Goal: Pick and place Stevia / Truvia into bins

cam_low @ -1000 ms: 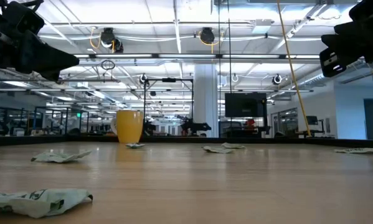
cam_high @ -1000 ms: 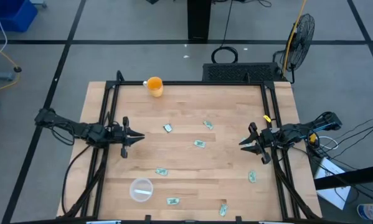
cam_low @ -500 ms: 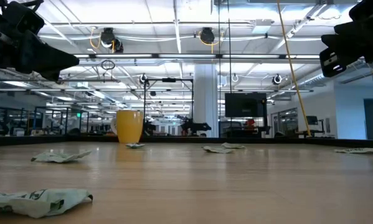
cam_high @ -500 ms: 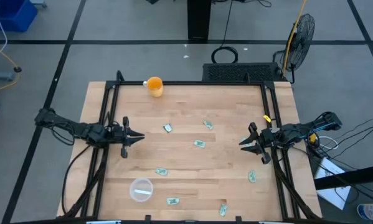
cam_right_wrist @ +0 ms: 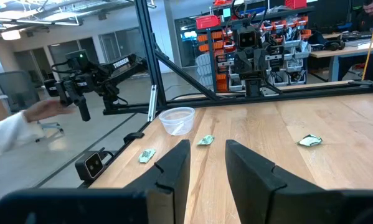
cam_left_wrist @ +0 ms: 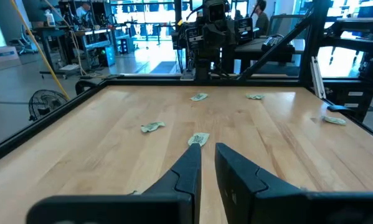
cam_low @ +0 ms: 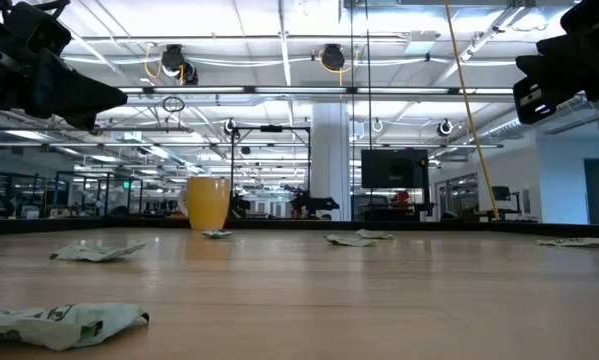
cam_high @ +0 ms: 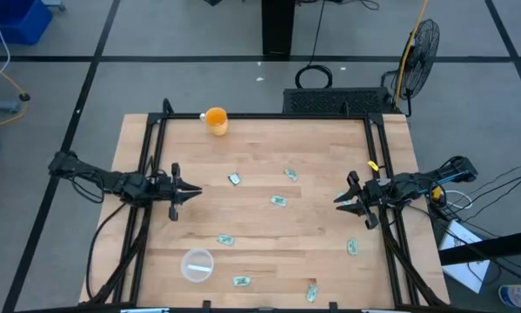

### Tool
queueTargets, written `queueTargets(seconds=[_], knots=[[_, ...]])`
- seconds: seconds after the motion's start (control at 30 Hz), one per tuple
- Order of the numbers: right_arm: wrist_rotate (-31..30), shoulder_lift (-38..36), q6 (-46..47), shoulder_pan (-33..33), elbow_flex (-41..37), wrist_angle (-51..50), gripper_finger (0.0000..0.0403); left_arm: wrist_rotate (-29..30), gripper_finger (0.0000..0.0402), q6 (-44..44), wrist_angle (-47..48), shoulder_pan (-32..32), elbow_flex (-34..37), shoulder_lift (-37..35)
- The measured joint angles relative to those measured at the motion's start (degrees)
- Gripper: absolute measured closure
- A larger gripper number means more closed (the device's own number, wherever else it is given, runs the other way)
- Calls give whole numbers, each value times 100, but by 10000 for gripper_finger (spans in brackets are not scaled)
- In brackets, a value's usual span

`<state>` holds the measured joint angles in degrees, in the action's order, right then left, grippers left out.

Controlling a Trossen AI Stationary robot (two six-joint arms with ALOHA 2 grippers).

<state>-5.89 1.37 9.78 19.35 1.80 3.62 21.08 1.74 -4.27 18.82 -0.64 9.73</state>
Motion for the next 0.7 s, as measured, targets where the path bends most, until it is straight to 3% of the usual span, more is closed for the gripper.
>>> queueTargets(seconds=[0.4, 0.7], knots=[[1, -2, 0, 0, 0, 0, 307, 2, 350, 0, -98, 1, 0, 1], [2, 0, 0, 0, 2, 2, 307, 5, 350, -10, -1334, -1, 2, 0]])
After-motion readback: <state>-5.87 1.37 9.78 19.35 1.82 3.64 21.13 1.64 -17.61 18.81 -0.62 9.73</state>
